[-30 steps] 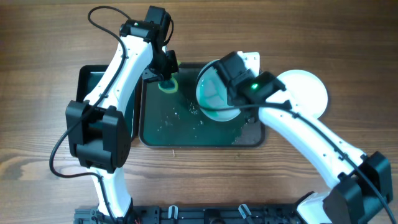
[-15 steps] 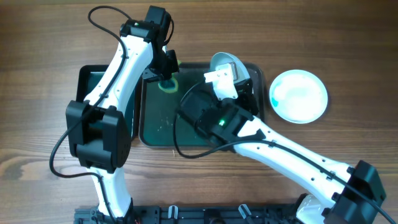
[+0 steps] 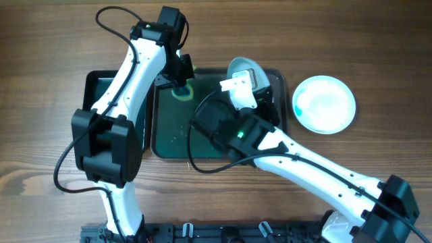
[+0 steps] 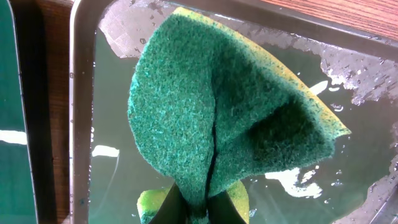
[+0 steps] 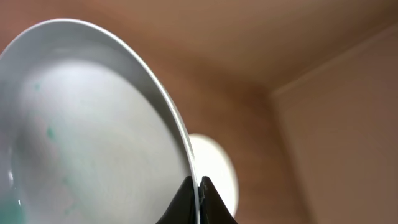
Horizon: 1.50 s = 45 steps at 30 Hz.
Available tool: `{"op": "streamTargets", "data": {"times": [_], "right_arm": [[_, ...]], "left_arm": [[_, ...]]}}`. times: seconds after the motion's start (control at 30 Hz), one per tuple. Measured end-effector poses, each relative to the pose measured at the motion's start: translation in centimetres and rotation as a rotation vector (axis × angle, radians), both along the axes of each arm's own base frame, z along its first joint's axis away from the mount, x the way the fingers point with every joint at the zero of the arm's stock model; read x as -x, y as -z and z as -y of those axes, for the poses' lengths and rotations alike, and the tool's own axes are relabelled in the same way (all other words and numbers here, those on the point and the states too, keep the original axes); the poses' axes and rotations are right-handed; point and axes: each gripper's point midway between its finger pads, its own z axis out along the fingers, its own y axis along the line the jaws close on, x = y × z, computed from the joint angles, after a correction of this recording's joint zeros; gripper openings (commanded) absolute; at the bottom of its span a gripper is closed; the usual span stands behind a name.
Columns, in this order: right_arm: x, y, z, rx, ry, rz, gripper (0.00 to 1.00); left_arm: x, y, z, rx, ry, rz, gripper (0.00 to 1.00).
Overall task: Clean dirty plates on tray and stack at the side
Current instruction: 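Lift the last plate with the right gripper and stack it on the pile, then place the sponge in the small dark tray with the left gripper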
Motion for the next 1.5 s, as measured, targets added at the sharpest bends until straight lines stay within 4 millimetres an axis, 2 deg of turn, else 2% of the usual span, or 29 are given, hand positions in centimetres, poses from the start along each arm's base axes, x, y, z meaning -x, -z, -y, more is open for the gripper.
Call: {"op": "streamTargets", "data": {"times": [0.13,0.27,0.3,0.33,0.43,0.5,0.57,0.63,0.7,0.73,0.77,0.87,0.97,1.0,1.03,1.1,1.2,1.27,1.33,1.4,1.5], "right_arm": [[-0.6,4.1,0.4,-0.212,0.024,-0.217,0.04],[-2.0,7.2,-1.0,-0.524,-0.047,-0.445,0.04],[-1.5,7.7,-1.9,-0.574,-0.085,-0.501,0.04],[-2.5,7.9,-0.6,-0.652,-0.057,-0.522,0.04],[-3.7,8.2,2.6,-0.842,0.007,-0.586,0.04],[-4.4,8.4,6.9,-0.932,0.119,-0.582,0.05],[-4.5,8.6,10.1,-0.974,0.203,-0.570,0.04],[-4.3,8.9,14.9,-1.001,0.338,-0.534,0.04],[-3.9,9.0,18.6,-0.995,0.442,-0.493,0.04],[-3.7,9.1,19.9,-0.989,0.477,-0.478,0.04],[-3.3,9.3,22.1,-0.970,0.542,-0.450,0.04],[-1.6,11.0,25.1,-0.928,0.648,-0.442,0.04],[-0.4,13.2,26.1,-0.901,0.696,-0.448,0.06],[0.0,13.9,26.3,-0.890,0.706,-0.450,0.14],[0.3,14.6,26.4,-0.882,0.718,-0.451,0.34],[0.4,15.3,26.5,-0.877,0.730,-0.436,0.48],[0.0,15.4,26.7,-0.878,0.722,-0.414,0.51],[0.4,15.4,26.2,-0.888,0.713,-0.448,0.52],[0.5,14.7,25.5,-0.909,0.686,-0.489,0.56],[-0.6,13.5,24.5,-0.935,0.620,-0.491,0.60],[-2.9,9.9,20.1,-1.003,0.387,-0.484,0.62]], "left_arm": [[0.0,0.0,0.0,0.000,0.000,0.000,0.04],[0.0,0.0,0.0,0.000,0.000,0.000,0.04],[0.0,0.0,0.0,0.001,0.000,0.001,0.04],[0.0,0.0,0.0,0.001,0.000,0.001,0.04],[-0.1,0.0,0.0,0.001,0.000,0.003,0.04],[-0.1,0.0,0.0,0.002,0.000,0.003,0.04],[-0.1,0.0,0.0,0.002,0.000,0.003,0.04],[-0.1,0.0,0.0,0.002,0.000,0.003,0.04],[-0.1,0.0,0.0,0.002,0.000,0.003,0.04],[-0.1,0.0,0.0,0.002,0.000,0.003,0.04],[-0.1,0.0,0.0,0.002,0.000,0.003,0.04],[-0.1,0.0,0.0,0.002,0.000,0.003,0.04],[-0.1,0.0,0.0,0.002,0.000,0.004,0.04],[-0.1,0.0,0.1,0.003,0.000,0.005,0.04],[-0.1,0.0,0.1,0.004,0.000,0.006,0.04],[-0.2,0.0,0.1,0.005,0.000,0.007,0.04],[-0.2,0.0,0.1,0.006,-0.001,0.009,0.04],[0.0,0.0,-0.3,0.002,-0.008,-0.004,0.04],[0.6,-0.1,-1.4,-0.008,-0.025,-0.039,0.04],[1.2,-0.6,-2.7,-0.016,-0.041,-0.066,0.04],[3.8,-3.3,-7.6,-0.093,-0.109,-0.118,0.04]]}}
